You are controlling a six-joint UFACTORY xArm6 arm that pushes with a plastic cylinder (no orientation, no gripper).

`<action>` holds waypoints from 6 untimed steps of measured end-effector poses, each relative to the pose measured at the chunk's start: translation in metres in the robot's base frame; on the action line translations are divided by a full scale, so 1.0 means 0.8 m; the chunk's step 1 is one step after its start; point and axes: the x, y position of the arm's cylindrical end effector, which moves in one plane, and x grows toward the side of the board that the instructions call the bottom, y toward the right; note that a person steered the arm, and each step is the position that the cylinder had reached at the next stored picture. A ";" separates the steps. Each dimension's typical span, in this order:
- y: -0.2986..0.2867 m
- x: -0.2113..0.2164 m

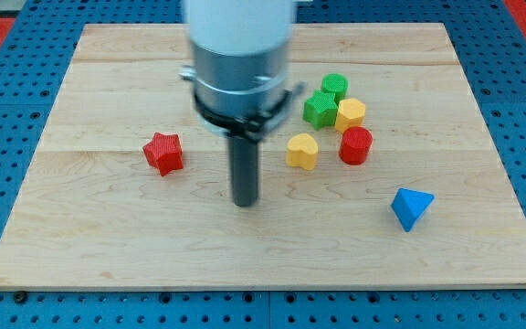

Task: Place your arm left to the green circle

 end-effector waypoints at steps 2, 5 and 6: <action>-0.040 -0.167; 0.114 -0.242; 0.140 -0.242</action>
